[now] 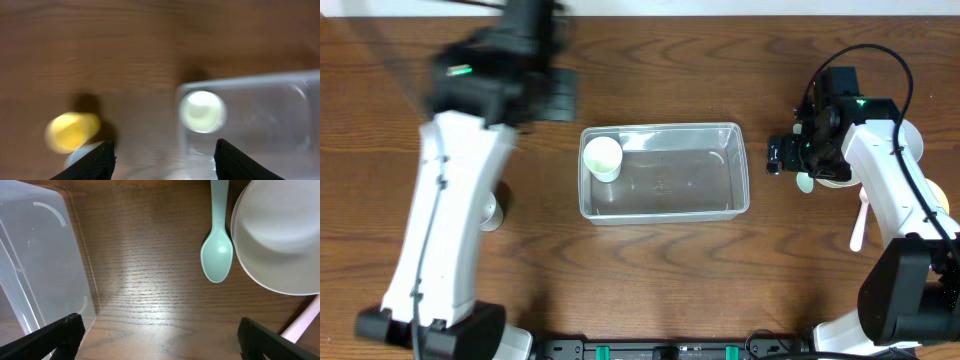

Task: Pack container
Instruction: 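Move the left gripper back and grasp the yellow cup, then place the yellow cup in the container beside the white cup, then grasp the grey cup with the left gripper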

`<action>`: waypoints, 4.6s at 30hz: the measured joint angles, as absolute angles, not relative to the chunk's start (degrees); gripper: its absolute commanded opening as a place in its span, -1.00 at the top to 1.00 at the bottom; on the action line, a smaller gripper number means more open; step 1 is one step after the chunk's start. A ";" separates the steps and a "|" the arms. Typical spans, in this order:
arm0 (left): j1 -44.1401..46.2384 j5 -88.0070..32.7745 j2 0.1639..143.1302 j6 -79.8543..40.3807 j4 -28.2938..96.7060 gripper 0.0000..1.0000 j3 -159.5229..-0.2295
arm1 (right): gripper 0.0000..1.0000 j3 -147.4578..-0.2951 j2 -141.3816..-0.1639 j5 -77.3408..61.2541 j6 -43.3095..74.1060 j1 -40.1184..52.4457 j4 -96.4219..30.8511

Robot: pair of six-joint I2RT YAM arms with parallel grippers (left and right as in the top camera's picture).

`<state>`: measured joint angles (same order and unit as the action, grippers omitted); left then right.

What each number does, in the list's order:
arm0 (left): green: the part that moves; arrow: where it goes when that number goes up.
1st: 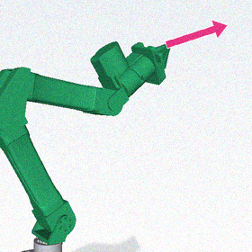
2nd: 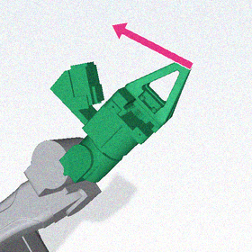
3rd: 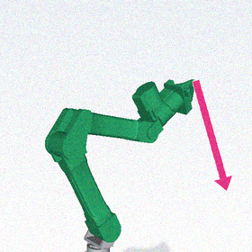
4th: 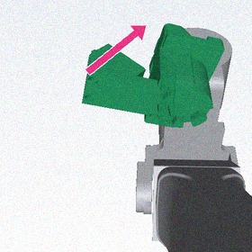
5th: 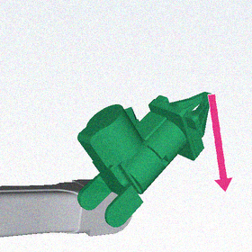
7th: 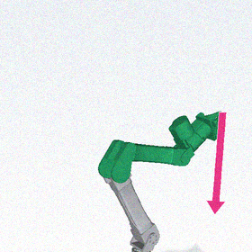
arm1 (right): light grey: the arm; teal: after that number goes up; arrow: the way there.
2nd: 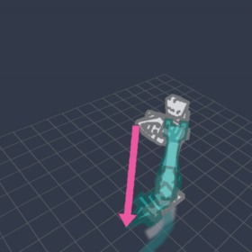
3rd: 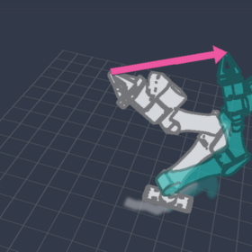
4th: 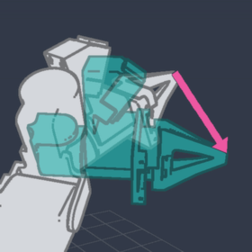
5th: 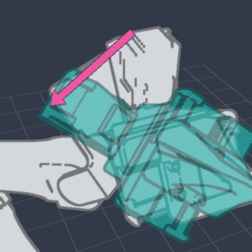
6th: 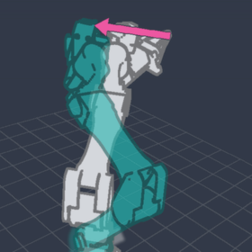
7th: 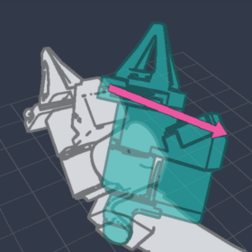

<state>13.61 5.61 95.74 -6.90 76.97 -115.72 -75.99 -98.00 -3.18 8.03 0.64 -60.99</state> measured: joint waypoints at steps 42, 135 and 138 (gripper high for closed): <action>-14.61 -1.08 114.78 -11.75 61.80 0.88 -92.53 | -0.98 -75.99 -98.00 -3.18 8.03 0.64 -61.30; -8.91 -0.03 99.18 -16.36 60.16 0.14 -66.76 | -0.99 -76.01 -98.00 -3.18 7.84 0.64 -62.37; -8.91 -0.43 101.21 -16.19 58.65 0.51 -66.74 | -0.99 -76.01 -98.00 -3.18 7.84 0.64 -62.65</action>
